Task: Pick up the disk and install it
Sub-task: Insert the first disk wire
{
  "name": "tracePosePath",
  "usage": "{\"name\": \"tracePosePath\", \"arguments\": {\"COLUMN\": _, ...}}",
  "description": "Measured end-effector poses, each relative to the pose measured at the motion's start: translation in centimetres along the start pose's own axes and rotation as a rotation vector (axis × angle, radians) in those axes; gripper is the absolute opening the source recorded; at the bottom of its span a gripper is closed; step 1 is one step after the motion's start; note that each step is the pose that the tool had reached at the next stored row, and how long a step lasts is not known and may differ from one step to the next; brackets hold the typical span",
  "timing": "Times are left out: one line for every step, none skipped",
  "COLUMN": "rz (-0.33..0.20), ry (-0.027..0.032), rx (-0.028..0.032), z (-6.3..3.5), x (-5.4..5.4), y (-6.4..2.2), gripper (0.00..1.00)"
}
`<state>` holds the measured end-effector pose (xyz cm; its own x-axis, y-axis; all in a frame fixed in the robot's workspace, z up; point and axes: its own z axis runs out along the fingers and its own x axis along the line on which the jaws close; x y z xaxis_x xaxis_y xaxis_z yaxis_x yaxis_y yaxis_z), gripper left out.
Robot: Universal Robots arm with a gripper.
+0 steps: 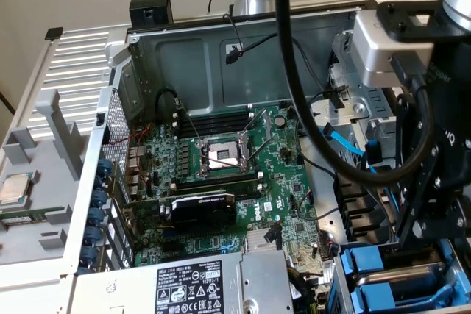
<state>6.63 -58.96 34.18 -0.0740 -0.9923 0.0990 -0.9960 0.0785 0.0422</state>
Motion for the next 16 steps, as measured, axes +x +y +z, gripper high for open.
{"name": "tracePosePath", "arguments": {"rz": 0.0, "ry": -0.0001, "rx": 0.0002, "z": 0.01, "x": -0.01, "y": 0.0, "gripper": 0.17}}
{"name": "tracePosePath", "arguments": {"rz": 0.0, "ry": -0.0003, "rx": 0.0009, "z": 0.04, "x": -0.02, "y": 0.0, "gripper": 0.17}}
{"name": "tracePosePath", "arguments": {"rz": 0.0, "ry": -0.0007, "rx": 0.0016, "z": 0.06, "x": -0.04, "y": 0.0, "gripper": 0.17}}
{"name": "tracePosePath", "arguments": {"rz": 0.0, "ry": -0.0005, "rx": 0.0028, "z": 0.07, "x": -0.09, "y": 0.01, "gripper": 0.17}}
{"name": "tracePosePath", "arguments": {"rz": 0.001, "ry": -0.0005, "rx": 0.0042, "z": 0.08, "x": -0.13, "y": 0.04, "gripper": 0.17}}
{"name": "tracePosePath", "arguments": {"rz": 0.001, "ry": -0.0007, "rx": 0.0055, "z": 0.11, "x": -0.18, "y": 0.06, "gripper": 0.17}}
{"name": "tracePosePath", "arguments": {"rz": 0.001, "ry": -0.0008, "rx": 0.0074, "z": 0.12, "x": -0.19, "y": 0.1, "gripper": 0.17}}
{"name": "tracePosePath", "arguments": {"rz": 0.001, "ry": -0.0009, "rx": 0.0085, "z": 0.13, "x": -0.18, "y": 0.11, "gripper": 0.17}}
{"name": "tracePosePath", "arguments": {"rz": 0.001, "ry": -0.0009, "rx": 0.0096, "z": 0.15, "x": -0.18, "y": 0.14, "gripper": 0.17}}
{"name": "tracePosePath", "arguments": {"rz": 0.001, "ry": -0.001, "rx": 0.0108, "z": 0.17, "x": -0.19, "y": 0.17, "gripper": 0.17}}
{"name": "tracePosePath", "arguments": {"rz": 0.001, "ry": -0.0011, "rx": 0.0116, "z": 0.19, "x": -0.19, "y": 0.19, "gripper": 0.17}}
{"name": "tracePosePath", "arguments": {"rz": 0.001, "ry": -0.0011, "rx": 0.0125, "z": 0.22, "x": -0.19, "y": 0.2, "gripper": 0.17}}
{"name": "tracePosePath", "arguments": {"rz": 0.001, "ry": -0.0012, "rx": 0.0131, "z": 0.25, "x": -0.19, "y": 0.22, "gripper": 0.17}}
{"name": "tracePosePath", "arguments": {"rz": 0.001, "ry": -0.0012, "rx": 0.0136, "z": 0.27, "x": -0.19, "y": 0.22, "gripper": 0.17}}
{"name": "tracePosePath", "arguments": {"rz": 0.001, "ry": -0.0011, "rx": 0.014, "z": 0.28, "x": -0.19, "y": 0.22, "gripper": 0.17}}
{"name": "tracePosePath", "arguments": {"rz": 0.001, "ry": -0.0013, "rx": 0.0145, "z": 0.3, "x": -0.19, "y": 0.23, "gripper": 0.17}}
